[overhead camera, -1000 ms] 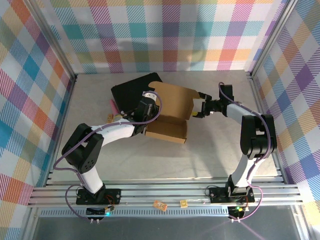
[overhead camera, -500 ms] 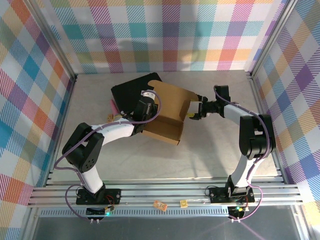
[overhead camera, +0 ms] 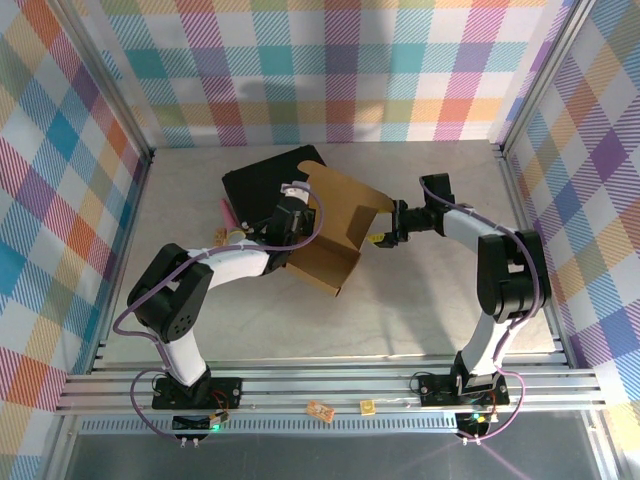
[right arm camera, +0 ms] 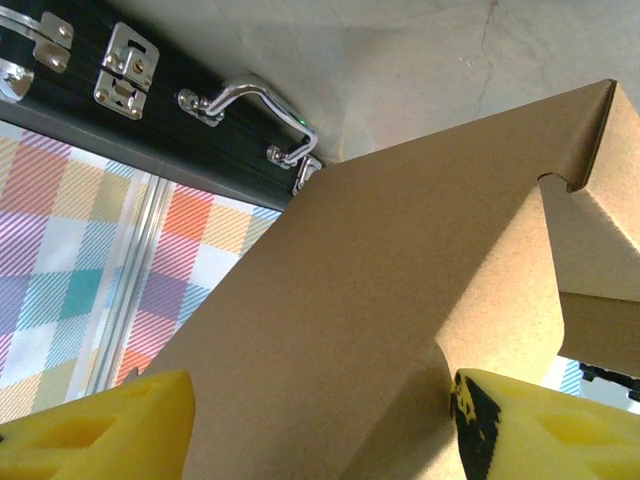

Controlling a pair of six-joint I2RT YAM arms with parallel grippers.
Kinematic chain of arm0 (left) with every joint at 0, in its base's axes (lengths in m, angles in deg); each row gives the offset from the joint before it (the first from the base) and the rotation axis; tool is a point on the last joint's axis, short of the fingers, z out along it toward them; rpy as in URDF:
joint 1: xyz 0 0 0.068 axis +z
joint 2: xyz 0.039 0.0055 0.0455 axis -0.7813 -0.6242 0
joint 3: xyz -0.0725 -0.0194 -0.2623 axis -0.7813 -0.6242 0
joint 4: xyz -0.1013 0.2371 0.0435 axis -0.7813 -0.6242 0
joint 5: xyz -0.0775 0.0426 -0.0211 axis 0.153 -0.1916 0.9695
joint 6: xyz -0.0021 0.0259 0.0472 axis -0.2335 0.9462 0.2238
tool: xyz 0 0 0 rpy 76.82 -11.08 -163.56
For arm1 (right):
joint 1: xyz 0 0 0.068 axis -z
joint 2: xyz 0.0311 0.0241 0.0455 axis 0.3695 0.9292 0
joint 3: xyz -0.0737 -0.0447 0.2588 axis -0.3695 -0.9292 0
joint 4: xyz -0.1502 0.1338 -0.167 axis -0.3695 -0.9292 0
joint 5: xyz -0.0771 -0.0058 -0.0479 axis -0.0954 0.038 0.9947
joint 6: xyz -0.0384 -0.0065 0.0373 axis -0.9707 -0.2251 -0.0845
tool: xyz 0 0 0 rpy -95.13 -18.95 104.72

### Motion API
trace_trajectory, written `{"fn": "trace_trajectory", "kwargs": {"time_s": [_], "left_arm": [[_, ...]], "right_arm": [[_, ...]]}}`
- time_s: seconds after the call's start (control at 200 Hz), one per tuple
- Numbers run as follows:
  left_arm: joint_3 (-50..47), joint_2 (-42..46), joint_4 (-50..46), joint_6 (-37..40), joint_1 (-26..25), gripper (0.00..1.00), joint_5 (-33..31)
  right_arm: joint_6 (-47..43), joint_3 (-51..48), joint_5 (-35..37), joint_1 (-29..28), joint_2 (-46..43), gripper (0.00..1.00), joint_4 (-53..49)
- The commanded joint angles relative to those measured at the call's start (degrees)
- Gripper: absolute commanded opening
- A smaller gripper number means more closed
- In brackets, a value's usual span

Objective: Fold the paper box

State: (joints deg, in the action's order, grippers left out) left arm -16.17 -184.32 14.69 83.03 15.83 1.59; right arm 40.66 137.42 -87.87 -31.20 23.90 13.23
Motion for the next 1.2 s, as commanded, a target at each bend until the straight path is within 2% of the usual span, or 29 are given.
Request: {"fn": "trace_trajectory", "kwargs": {"time_s": [0.0,0.205,0.355,0.595,0.98,1.09,1.195], "left_arm": [[-0.7,-0.3,5.9,-0.9,-1.5,0.0,6.6],[-1.2,-0.3,6.4,-1.5,-1.5,0.0,7.2],[-1.4,-0.3,6.7,-2.0,-1.5,0.0,7.6],[-1.3,-0.5,6.9,-2.8,-2.1,0.0,8.7],[-1.8,-0.3,6.9,-3.9,-3.0,0.0,9.6],[-1.8,-0.2,6.9,-4.0,-3.0,0.0,9.6],[-2.0,0.2,6.8,-4.0,-3.1,0.0,9.7]], "right_arm": [[2.0,2.2,-2.1,-2.1,-1.9,0.68,-1.6],[4.1,2.5,-1.5,-4.1,-1.6,0.69,-4.4],[8.4,1.8,0.6,-5.0,-1.8,0.67,-1.5],[10.7,4.4,4.1,-5.4,-1.0,0.5,-2.9],[15.9,5.5,7.5,-7.7,1.1,0.31,0.0],[16.7,5.6,8.4,-8.0,1.5,0.22,0.3],[17.2,5.5,9.4,-8.1,1.3,0.08,0.0]]}}
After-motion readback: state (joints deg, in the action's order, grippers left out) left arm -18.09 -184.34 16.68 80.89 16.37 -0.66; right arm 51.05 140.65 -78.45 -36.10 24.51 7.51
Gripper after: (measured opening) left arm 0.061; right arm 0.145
